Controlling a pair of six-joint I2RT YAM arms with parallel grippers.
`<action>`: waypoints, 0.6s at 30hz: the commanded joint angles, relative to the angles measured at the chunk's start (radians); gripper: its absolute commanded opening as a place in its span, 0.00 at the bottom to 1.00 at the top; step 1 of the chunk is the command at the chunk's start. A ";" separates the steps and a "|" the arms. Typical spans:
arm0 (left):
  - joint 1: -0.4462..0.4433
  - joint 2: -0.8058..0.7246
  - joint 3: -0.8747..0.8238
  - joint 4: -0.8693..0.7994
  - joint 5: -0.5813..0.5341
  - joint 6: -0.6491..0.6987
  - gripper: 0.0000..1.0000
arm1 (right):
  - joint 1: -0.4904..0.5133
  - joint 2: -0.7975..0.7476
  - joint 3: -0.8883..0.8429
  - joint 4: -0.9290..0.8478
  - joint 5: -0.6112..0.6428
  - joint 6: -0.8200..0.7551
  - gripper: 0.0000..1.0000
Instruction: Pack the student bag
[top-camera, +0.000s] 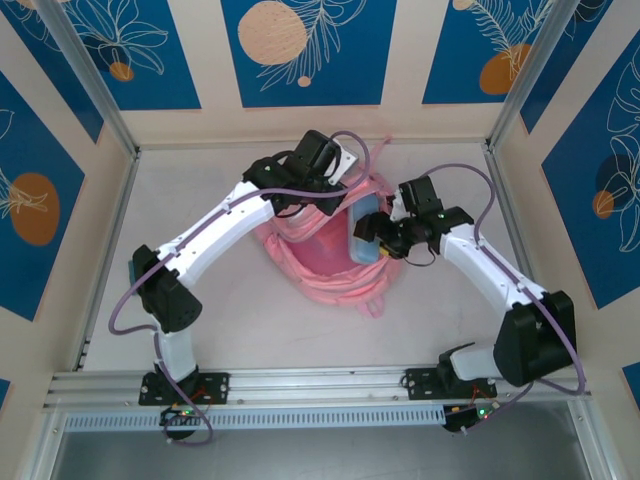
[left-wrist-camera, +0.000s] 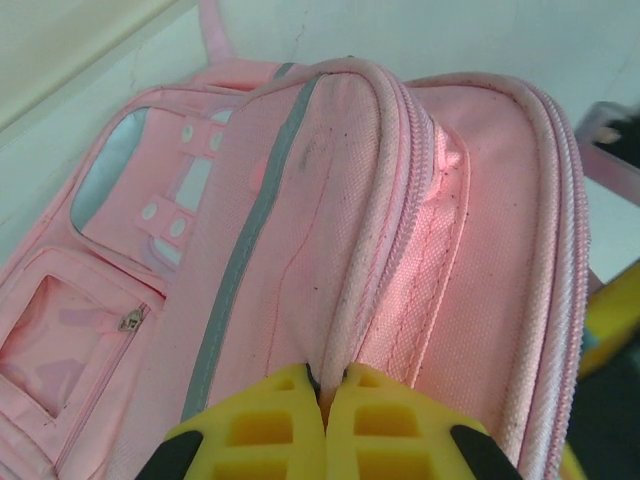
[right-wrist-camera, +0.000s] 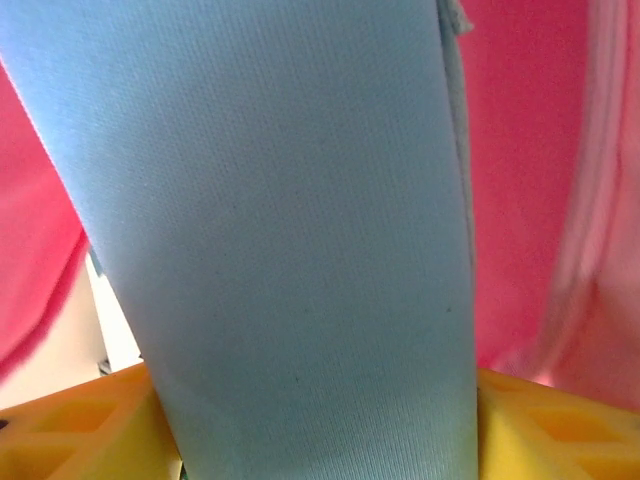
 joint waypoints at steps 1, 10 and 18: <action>-0.008 -0.040 0.093 0.111 -0.002 -0.050 0.00 | 0.002 0.061 0.061 0.057 -0.009 0.119 0.65; -0.005 0.001 0.131 0.108 -0.042 -0.096 0.00 | 0.012 0.237 0.124 0.281 -0.051 0.234 0.72; 0.002 0.026 0.161 0.103 -0.039 -0.120 0.00 | 0.015 0.259 0.095 0.369 -0.112 0.266 0.89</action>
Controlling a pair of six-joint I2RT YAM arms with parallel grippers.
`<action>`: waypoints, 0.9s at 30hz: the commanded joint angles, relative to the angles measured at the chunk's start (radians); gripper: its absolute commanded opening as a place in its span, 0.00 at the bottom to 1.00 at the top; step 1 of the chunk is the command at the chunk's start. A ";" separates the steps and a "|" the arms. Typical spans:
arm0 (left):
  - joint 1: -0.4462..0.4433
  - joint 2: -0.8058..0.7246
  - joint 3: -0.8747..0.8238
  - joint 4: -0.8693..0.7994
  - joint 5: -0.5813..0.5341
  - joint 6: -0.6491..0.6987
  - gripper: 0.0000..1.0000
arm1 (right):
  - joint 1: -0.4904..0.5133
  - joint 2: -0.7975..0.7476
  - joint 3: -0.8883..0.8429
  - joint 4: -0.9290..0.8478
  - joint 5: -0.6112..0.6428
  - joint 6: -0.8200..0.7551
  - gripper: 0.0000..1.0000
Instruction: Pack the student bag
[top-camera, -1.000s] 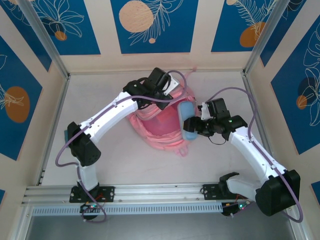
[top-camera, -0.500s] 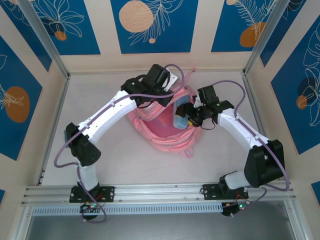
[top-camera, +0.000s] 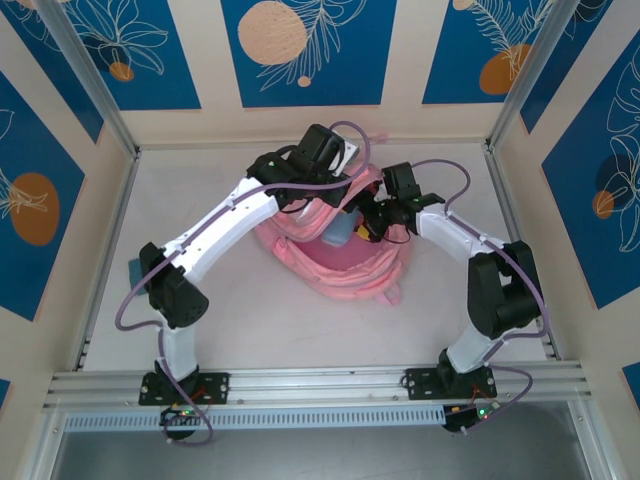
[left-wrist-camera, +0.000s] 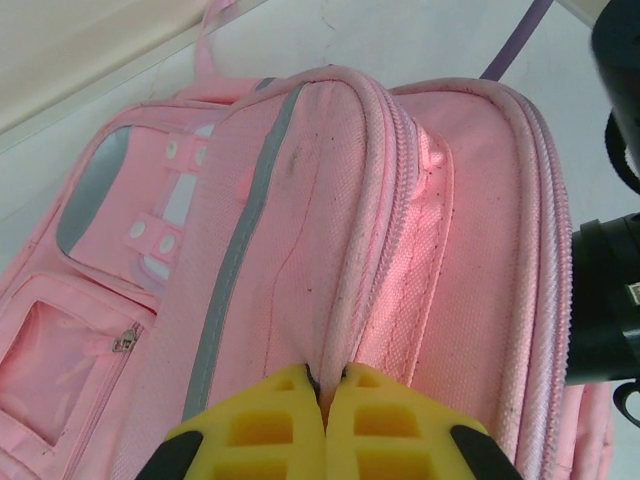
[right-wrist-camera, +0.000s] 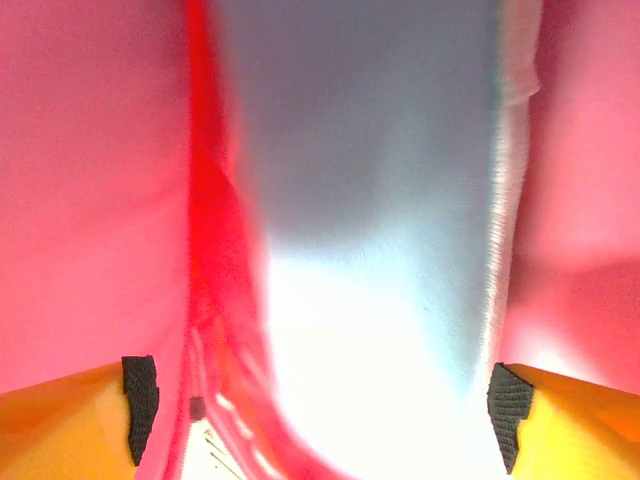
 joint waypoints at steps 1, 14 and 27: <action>0.002 -0.026 0.075 0.103 -0.011 -0.023 0.00 | 0.010 -0.027 -0.006 0.050 -0.039 0.013 0.90; 0.004 -0.023 0.072 0.082 0.009 -0.029 0.00 | 0.034 0.006 -0.072 0.066 0.008 0.036 0.53; 0.008 -0.023 0.039 0.081 0.013 -0.037 0.00 | 0.067 0.106 -0.022 0.197 0.018 0.112 0.37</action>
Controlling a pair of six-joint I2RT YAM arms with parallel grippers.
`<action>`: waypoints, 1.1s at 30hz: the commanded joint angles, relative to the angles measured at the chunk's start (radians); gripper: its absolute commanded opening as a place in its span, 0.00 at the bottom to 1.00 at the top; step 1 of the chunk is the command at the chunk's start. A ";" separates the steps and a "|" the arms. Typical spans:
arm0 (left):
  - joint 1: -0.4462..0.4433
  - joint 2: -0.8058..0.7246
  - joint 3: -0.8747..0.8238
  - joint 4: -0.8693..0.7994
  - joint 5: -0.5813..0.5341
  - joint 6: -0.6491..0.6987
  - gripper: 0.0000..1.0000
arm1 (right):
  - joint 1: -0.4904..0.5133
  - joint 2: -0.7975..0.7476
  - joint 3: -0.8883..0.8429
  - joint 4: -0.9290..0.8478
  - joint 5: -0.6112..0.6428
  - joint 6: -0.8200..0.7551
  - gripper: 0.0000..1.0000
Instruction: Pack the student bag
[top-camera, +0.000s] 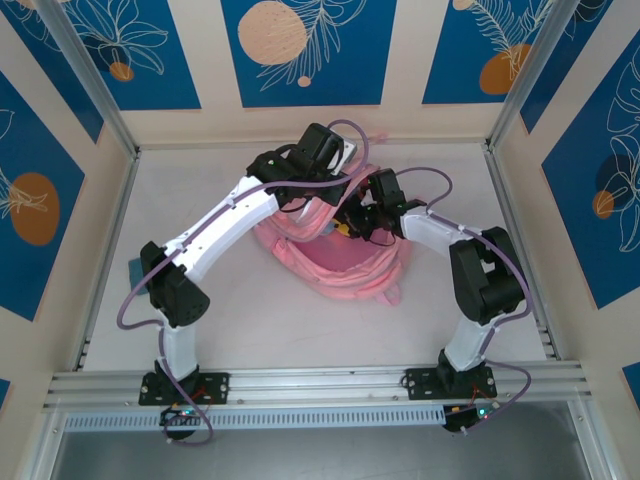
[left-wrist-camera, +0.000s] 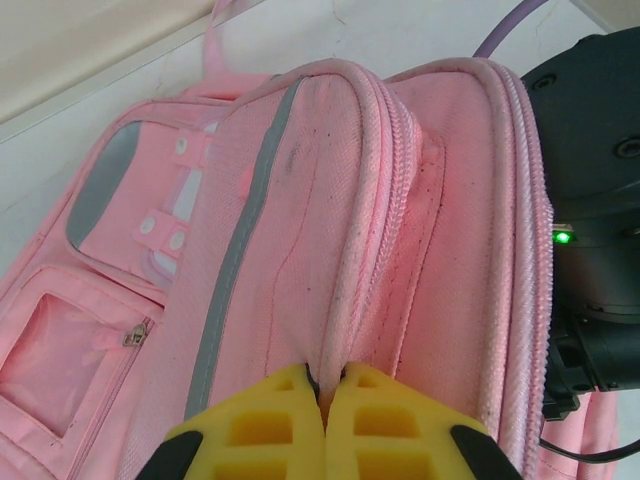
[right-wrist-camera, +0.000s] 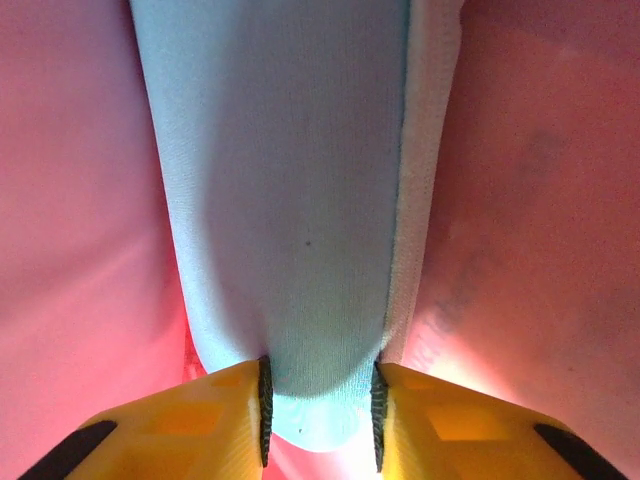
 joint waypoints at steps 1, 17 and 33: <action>0.003 -0.031 0.025 0.097 0.021 -0.030 0.00 | 0.008 -0.030 -0.021 0.034 0.015 0.007 0.40; 0.030 -0.020 -0.146 0.154 0.223 -0.151 0.36 | -0.110 -0.802 -0.439 -0.483 0.425 -0.113 0.71; 0.193 -0.361 -0.687 0.333 0.189 -0.316 0.78 | 0.011 -0.682 -0.077 -0.620 0.486 -0.300 0.73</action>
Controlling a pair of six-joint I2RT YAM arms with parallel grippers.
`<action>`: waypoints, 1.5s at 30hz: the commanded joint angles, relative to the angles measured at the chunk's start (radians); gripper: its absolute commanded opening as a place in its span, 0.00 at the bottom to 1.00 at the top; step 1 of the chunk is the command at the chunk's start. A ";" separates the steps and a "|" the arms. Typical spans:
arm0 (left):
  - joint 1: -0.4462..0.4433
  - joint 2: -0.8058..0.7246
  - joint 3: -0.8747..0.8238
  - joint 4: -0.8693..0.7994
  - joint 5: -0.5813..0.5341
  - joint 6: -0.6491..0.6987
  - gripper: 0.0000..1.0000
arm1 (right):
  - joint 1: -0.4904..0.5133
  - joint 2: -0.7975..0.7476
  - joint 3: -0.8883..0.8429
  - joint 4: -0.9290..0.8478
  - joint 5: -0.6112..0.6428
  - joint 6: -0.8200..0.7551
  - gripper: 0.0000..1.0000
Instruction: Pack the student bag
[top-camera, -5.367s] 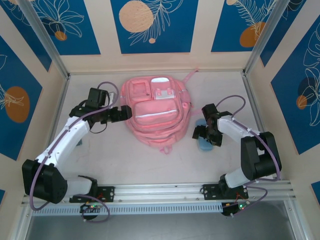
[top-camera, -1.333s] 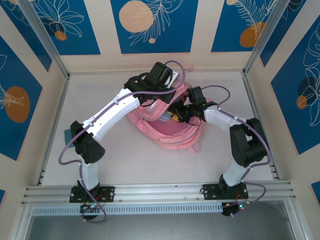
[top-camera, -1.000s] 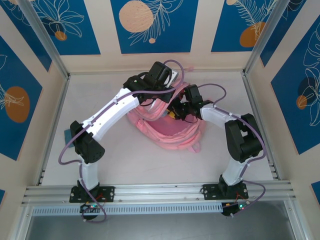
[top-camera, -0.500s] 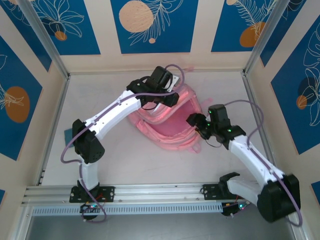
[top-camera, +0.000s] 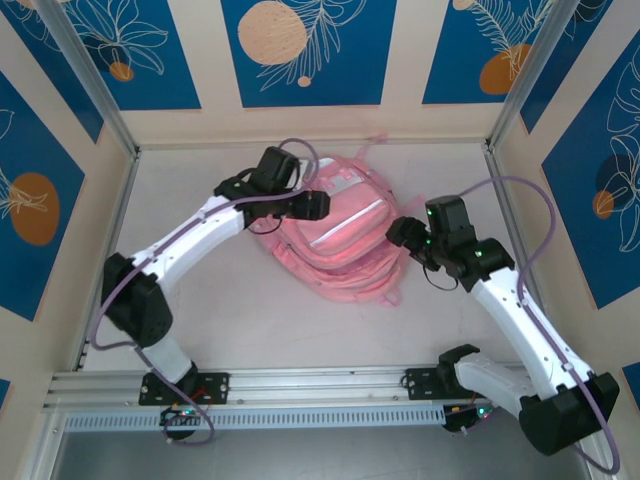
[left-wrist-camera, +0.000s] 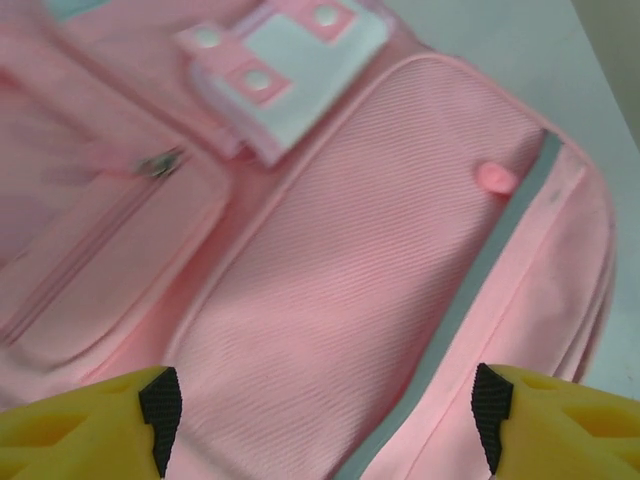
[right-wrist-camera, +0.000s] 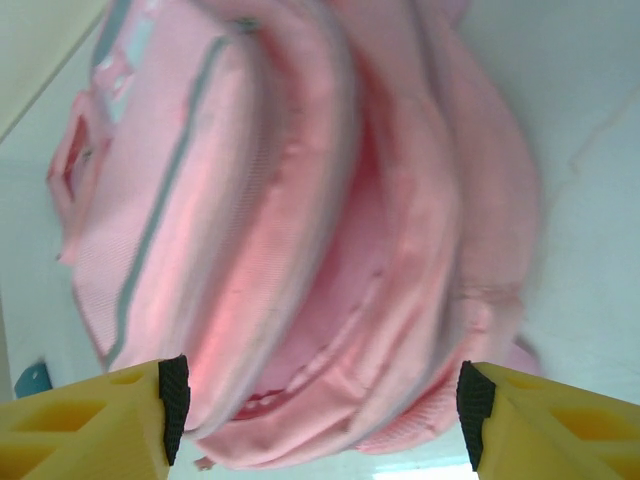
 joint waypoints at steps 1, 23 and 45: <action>0.038 -0.106 -0.149 0.066 -0.025 -0.026 0.78 | 0.052 0.093 0.069 0.008 -0.038 -0.068 0.73; 0.056 -0.245 -0.541 0.186 0.056 0.295 0.60 | 0.256 0.405 0.283 -0.026 -0.100 -0.123 0.87; 0.056 -0.065 -0.384 0.073 0.027 0.453 0.31 | 0.119 0.211 0.126 -0.054 -0.093 -0.103 0.95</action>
